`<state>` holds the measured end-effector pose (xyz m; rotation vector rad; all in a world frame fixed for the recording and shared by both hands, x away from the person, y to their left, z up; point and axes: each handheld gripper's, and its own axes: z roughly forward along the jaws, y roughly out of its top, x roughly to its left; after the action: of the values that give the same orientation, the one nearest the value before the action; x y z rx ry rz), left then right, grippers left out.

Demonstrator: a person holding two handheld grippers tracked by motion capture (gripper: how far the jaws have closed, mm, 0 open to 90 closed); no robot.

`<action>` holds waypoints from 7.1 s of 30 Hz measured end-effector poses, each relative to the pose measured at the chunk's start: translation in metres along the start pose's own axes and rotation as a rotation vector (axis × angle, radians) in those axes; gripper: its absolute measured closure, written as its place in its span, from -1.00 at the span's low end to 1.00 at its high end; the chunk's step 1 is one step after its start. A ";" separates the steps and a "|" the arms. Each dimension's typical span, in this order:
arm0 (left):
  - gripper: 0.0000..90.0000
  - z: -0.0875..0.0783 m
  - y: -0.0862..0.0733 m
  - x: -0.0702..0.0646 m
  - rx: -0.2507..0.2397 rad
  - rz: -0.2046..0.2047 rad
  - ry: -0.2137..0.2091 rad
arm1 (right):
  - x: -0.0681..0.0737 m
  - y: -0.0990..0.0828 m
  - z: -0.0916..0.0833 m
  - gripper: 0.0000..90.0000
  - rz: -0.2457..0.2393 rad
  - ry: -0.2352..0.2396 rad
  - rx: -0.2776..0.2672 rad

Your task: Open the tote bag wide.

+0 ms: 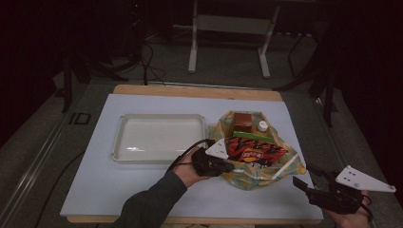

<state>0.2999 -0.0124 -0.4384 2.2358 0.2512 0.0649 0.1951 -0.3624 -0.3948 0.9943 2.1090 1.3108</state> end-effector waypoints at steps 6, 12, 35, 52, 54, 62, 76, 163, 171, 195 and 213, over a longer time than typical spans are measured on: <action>0.91 0.007 0.001 -0.005 0.005 0.007 -0.014 | 0.003 0.007 -0.003 -0.28 -0.012 -0.001 -0.023; 0.91 0.018 0.000 -0.010 0.004 0.004 -0.022 | 0.006 0.017 0.007 -0.07 -0.035 0.021 -0.026; 0.62 -0.027 -0.029 0.013 -0.121 -0.142 0.054 | -0.017 -0.015 0.077 0.18 0.089 -0.013 0.136; 0.00 -0.005 -0.027 0.028 -0.083 -0.302 0.204 | -0.024 -0.017 0.098 0.35 0.124 -0.027 0.168; 0.03 -0.002 -0.026 0.028 -0.068 -0.294 0.220 | -0.025 -0.017 0.099 0.44 0.127 -0.028 0.169; 0.84 0.004 -0.029 0.033 -0.019 -0.290 0.277 | -0.036 -0.017 0.105 0.96 0.136 -0.049 0.201; 0.95 -0.001 -0.036 0.042 -0.049 -0.348 0.276 | -0.037 -0.015 0.102 0.52 0.145 -0.043 0.176; 0.19 0.023 -0.024 0.019 -0.041 -0.288 0.467 | 0.006 -0.044 0.099 0.51 0.077 0.090 0.178; 0.95 0.028 -0.030 0.030 0.030 -0.298 0.491 | 0.002 -0.047 0.099 0.58 0.069 0.061 0.195; 0.09 -0.012 -0.027 0.018 -0.173 -0.218 0.232 | -0.013 -0.059 0.108 0.37 0.111 -0.018 0.232; 0.05 -0.017 -0.021 0.010 -0.197 -0.200 0.205 | -0.012 -0.050 0.100 0.30 0.109 0.007 0.191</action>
<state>0.3046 0.0150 -0.4446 1.9989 0.5546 0.2024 0.2560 -0.3291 -0.4838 1.2002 2.2457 1.1800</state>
